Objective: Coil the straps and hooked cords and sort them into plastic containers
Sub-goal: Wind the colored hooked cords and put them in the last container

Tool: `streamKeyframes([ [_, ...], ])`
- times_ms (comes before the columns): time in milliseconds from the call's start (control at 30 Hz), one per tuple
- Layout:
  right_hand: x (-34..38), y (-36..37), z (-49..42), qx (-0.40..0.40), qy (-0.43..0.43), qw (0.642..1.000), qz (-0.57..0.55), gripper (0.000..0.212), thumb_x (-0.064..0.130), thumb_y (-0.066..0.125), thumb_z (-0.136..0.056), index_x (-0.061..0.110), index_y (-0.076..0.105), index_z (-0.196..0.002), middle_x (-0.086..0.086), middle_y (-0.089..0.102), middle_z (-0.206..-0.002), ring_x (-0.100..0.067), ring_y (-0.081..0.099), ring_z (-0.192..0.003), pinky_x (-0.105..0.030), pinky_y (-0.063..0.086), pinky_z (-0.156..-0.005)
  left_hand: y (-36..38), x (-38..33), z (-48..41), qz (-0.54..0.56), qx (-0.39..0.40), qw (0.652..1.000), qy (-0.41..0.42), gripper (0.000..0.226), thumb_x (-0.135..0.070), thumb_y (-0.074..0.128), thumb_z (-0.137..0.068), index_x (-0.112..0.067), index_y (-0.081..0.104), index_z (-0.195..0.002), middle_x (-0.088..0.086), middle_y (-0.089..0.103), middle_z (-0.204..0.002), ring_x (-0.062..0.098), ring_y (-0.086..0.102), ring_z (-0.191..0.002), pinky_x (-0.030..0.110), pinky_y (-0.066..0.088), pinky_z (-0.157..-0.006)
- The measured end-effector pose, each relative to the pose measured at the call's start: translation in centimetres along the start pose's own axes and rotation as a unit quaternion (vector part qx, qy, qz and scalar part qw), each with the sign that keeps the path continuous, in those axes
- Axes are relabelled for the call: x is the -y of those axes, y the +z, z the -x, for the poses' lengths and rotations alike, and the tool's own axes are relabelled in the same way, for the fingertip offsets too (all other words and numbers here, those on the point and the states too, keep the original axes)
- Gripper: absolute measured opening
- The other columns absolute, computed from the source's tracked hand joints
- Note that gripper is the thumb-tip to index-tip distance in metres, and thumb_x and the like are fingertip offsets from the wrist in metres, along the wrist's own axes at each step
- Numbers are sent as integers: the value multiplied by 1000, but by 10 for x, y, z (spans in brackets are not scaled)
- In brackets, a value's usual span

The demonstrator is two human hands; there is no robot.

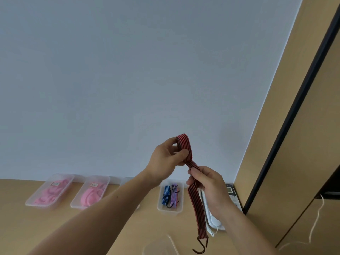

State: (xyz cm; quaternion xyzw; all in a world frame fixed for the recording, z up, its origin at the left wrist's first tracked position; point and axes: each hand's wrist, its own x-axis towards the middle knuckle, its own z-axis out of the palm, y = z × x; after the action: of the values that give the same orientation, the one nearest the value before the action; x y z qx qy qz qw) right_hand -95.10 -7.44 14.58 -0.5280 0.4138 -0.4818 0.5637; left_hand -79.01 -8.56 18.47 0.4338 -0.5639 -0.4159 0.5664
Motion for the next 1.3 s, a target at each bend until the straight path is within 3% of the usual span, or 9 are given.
streamKeyframes([
  [100,2,-7,-5,9,-33,989,142,8,15,69,-88,21,74,-86,-1,72,-79,-11,65,-77,-20,49,-68,-7,-4,-7,19,-8,1000,15,28,-4,64,-93,-11,62,-119,15,74,-99,31,72,-92,42,59,-84],
  [200,-1,-11,-10,-31,-84,946,311,5,29,67,-88,32,69,-84,1,70,-71,-18,64,-67,-33,50,-65,-6,-6,-7,-5,7,999,39,32,-12,66,-87,-17,62,-118,7,75,-95,24,72,-89,34,58,-80],
  [333,-5,-11,-11,-59,-101,931,347,21,47,61,-89,29,68,-79,-1,63,-59,-15,55,-51,-32,44,-54,-6,-3,-8,-20,-8,998,51,36,-19,65,-82,-19,62,-118,2,75,-93,21,71,-87,42,56,-87],
  [500,3,-5,-6,-30,-36,988,145,23,24,61,-92,10,71,-76,-5,72,-75,-15,63,-69,-32,47,-72,-6,-5,-7,-45,8,997,62,39,-21,65,-84,-17,61,-123,1,74,-100,21,72,-96,39,55,-88],
  [700,14,6,0,-3,-41,998,52,20,13,54,-98,2,67,-88,-8,63,-59,-17,50,-49,-22,42,-48,-8,-2,-6,-177,-12,976,130,35,-12,65,-88,-34,59,-114,-7,72,-103,5,67,-98,26,55,-88],
  [900,19,10,0,-11,-23,1000,6,40,30,51,-100,-2,68,-83,-1,49,-52,-7,39,-44,-15,32,-43,-13,16,8,-373,18,888,268,38,-4,63,-89,-13,61,-126,-4,69,-112,5,59,-91,27,52,-81],
  [1067,15,14,1,-28,-33,999,24,73,55,56,-86,-18,58,-88,-3,57,-62,-7,40,-47,-15,31,-44,-9,18,13,-480,4,794,373,45,8,72,-80,-1,66,-124,18,65,-127,38,62,-119,44,55,-94],
  [1200,14,14,2,-37,-31,999,-14,66,57,57,-80,-8,66,-87,-6,56,-60,-6,42,-46,-15,33,-42,-11,22,9,-459,9,801,385,44,8,73,-82,-1,66,-124,18,62,-131,39,57,-125,46,54,-95],
  [1300,11,14,3,-35,-20,999,-13,65,60,54,-77,-3,68,-86,-4,53,-57,-6,41,-43,-16,32,-41,-13,27,6,-484,20,777,402,45,7,72,-83,-6,67,-126,16,61,-134,36,55,-128,44,58,-89],
])
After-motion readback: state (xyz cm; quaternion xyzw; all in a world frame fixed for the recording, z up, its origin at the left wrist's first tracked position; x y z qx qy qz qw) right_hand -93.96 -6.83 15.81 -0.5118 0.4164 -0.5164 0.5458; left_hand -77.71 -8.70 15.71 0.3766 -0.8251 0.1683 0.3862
